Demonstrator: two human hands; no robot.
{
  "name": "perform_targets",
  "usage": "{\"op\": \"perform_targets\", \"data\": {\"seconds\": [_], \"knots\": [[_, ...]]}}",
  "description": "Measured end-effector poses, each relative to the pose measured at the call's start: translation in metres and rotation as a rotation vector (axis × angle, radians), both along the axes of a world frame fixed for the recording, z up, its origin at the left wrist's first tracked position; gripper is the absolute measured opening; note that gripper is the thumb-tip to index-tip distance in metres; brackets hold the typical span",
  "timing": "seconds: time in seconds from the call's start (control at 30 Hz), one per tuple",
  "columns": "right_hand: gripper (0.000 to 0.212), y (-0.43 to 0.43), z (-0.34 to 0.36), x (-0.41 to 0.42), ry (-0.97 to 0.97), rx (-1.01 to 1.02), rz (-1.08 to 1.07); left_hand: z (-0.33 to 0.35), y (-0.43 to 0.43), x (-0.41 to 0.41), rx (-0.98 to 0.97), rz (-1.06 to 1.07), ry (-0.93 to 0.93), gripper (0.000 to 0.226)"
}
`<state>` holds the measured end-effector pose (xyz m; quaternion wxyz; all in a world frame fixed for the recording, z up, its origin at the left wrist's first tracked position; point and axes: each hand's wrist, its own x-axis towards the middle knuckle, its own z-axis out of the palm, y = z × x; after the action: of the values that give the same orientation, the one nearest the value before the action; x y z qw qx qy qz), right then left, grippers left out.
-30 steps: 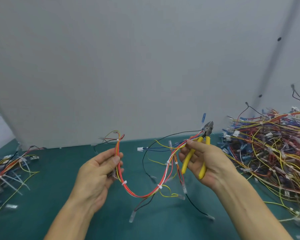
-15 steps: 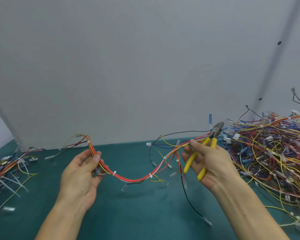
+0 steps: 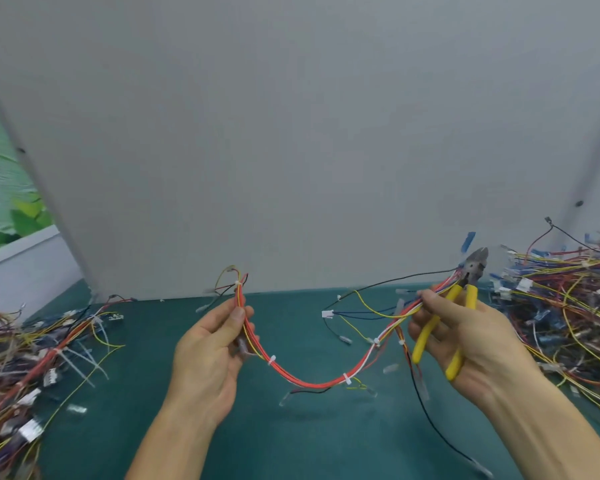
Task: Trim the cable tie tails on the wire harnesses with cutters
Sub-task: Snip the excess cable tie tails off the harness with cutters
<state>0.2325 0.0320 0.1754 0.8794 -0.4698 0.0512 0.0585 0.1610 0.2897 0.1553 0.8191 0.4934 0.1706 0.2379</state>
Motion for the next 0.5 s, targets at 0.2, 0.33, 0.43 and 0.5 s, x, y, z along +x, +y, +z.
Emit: {"op": "perform_targets", "data": {"seconds": [0.2,0.33,0.43,0.5], "knots": [[0.011,0.001,0.001,-0.003,-0.074,-0.099,-0.026,0.002,-0.009,0.002,0.113,-0.039,0.006,0.018],[0.012,0.003,0.005,-0.008,-0.136,-0.188,-0.089,0.001,-0.014,0.004,0.117,-0.047,0.021,0.018],[0.012,0.0,0.009,-0.011,-0.143,-0.199,-0.138,-0.002,-0.014,0.004,0.149,-0.014,0.053,0.021],[0.013,-0.002,0.01,-0.011,-0.138,-0.177,-0.141,-0.002,-0.014,0.004,0.186,0.016,0.082,0.027]]}}
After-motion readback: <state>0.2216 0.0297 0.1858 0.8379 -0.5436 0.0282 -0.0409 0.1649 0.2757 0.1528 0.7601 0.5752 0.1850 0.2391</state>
